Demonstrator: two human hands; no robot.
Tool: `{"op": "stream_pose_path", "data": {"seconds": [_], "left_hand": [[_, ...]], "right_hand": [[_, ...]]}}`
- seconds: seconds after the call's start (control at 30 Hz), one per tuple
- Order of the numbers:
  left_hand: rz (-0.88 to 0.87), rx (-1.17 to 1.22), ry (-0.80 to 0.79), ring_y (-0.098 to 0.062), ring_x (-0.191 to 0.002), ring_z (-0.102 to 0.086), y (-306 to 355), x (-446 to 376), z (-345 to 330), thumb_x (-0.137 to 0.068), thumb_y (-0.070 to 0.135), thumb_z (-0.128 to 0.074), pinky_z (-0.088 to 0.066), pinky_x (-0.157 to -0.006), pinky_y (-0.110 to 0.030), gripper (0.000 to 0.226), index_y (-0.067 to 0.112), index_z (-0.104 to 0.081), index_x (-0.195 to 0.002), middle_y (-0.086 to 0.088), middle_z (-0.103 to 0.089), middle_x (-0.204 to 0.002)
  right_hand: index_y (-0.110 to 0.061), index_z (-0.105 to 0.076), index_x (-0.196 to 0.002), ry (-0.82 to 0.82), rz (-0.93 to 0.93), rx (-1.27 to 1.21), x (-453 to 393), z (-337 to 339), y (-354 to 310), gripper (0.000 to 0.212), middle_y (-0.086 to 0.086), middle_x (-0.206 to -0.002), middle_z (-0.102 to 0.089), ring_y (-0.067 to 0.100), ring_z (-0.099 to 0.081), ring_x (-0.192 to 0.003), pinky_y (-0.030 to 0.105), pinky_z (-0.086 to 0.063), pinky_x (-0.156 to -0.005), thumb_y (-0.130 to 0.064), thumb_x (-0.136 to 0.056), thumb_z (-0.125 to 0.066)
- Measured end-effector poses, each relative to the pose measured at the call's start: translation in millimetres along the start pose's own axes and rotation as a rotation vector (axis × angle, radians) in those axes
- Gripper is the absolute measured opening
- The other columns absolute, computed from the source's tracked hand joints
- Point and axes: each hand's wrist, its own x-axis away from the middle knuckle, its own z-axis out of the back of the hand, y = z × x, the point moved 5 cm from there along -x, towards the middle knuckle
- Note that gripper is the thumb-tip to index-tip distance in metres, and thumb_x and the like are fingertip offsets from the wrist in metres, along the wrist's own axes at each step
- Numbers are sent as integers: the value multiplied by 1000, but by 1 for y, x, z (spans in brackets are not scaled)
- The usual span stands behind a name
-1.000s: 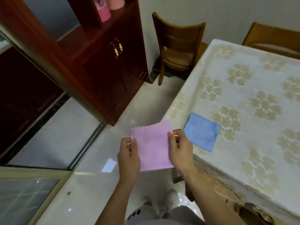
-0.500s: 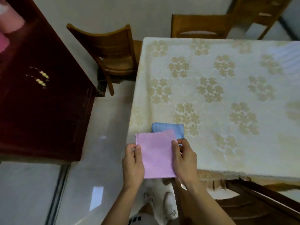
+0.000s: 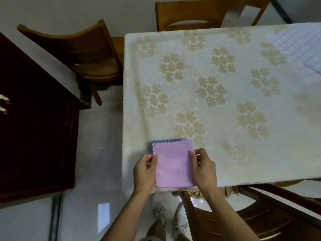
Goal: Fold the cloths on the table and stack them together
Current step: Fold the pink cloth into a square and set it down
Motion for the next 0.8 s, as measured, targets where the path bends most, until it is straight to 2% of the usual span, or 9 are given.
{"op": "stream_pose_path", "data": {"seconds": [0.1, 0.17, 0.33, 0.43, 0.53, 0.67, 0.8], "left_hand": [[21, -48, 6, -3, -54, -50, -2, -17, -5, -92, 20, -68, -42, -55, -16, 19, 14, -65, -75, 3, -62, -64], [30, -101, 19, -4, -54, -51, -4, -27, -7, -91, 20, -69, -40, -52, -12, 18, 12, -67, -75, 1, -65, -65], [6, -240, 54, -12, -58, -57, -9, -40, -9, -89, 22, -72, -44, -57, -19, 20, 18, -66, -70, 6, -66, -63], [-26, -313, 77, -17, -62, -62, -6, -43, -7, -89, 22, -72, -47, -59, -26, 19, 14, -68, -72, 4, -67, -64], [-31, -383, 113, -14, -65, -63, -3, -44, -4, -88, 23, -73, -42, -57, -21, 16, 13, -71, -76, 6, -68, -69], [-19, -445, 121, -13, -69, -64, -2, -43, -3, -88, 27, -74, -43, -63, -22, 14, 13, -74, -82, 4, -72, -78], [-1, -434, 108, -11, -70, -64, -1, -42, -2, -88, 28, -74, -44, -63, -20, 16, 13, -75, -86, 4, -73, -80]], "right_hand": [[-20, -56, -95, 8, -24, 35, -16, -6, 8, 26, -7, -72, -62, 19, -62, -69, 37, -48, -61, -44, -101, -48], [-18, -57, -94, -2, -38, 48, -26, -11, 10, 26, -5, -72, -62, 22, -61, -70, 35, -43, -60, -42, -101, -51], [-15, -62, -94, -10, -72, 117, -41, -26, 17, 29, 3, -83, -69, 26, -63, -78, 38, -50, -65, -44, -99, -55], [-18, -63, -93, 12, -80, 159, -44, -33, 16, 28, 1, -88, -67, 23, -62, -78, 38, -53, -67, -44, -98, -56], [-22, -61, -91, 32, -105, 189, -44, -37, 16, 22, -3, -88, -63, 17, -59, -76, 34, -51, -65, -43, -97, -58], [-22, -60, -92, 59, -114, 199, -42, -38, 15, 18, -5, -88, -61, 14, -57, -74, 29, -44, -62, -39, -97, -60], [-20, -62, -94, 95, -110, 197, -41, -37, 15, 19, -5, -90, -60, 15, -58, -75, 35, -52, -67, -38, -97, -59]]}}
